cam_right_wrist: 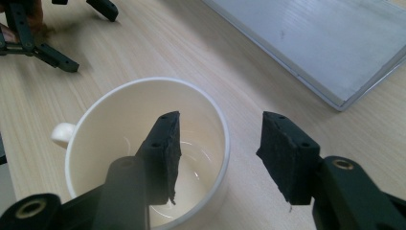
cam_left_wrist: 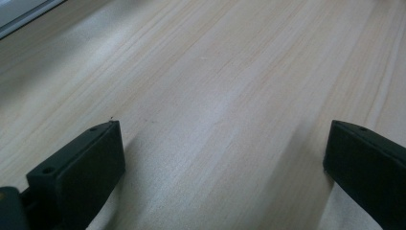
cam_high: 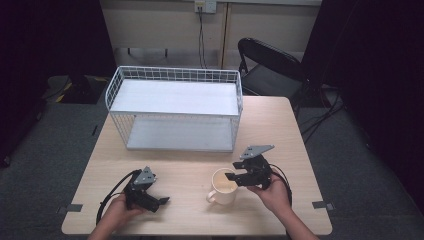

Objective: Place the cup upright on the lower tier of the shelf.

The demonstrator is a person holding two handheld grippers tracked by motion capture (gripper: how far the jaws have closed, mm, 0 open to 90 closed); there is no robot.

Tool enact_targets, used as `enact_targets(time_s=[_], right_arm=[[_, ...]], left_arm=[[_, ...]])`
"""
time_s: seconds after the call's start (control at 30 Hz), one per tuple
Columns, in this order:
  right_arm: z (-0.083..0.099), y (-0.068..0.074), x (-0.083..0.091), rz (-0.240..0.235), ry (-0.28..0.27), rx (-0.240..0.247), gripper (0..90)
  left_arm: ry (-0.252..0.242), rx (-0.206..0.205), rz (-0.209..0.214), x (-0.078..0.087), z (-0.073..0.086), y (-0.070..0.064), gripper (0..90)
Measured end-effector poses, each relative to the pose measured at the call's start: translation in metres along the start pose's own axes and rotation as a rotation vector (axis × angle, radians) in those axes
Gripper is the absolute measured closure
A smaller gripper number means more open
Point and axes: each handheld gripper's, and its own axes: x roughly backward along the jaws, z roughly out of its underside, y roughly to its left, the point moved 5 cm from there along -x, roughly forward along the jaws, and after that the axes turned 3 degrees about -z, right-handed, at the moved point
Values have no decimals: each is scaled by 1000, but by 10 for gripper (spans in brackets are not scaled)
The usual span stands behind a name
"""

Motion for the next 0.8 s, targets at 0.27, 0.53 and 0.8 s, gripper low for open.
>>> enact_targets(time_s=[0.27,0.53,0.8], right_arm=[[5,-2,-5,-10,36,-8,590],[6,-2,-9,-17,49,-9,640],[8,-1,-15,-14,79,-2,681]], left_arm=[[0,1,0,0,0,0,0],[0,1,0,0,0,0,0],[0,0,0,0,0,0,0]])
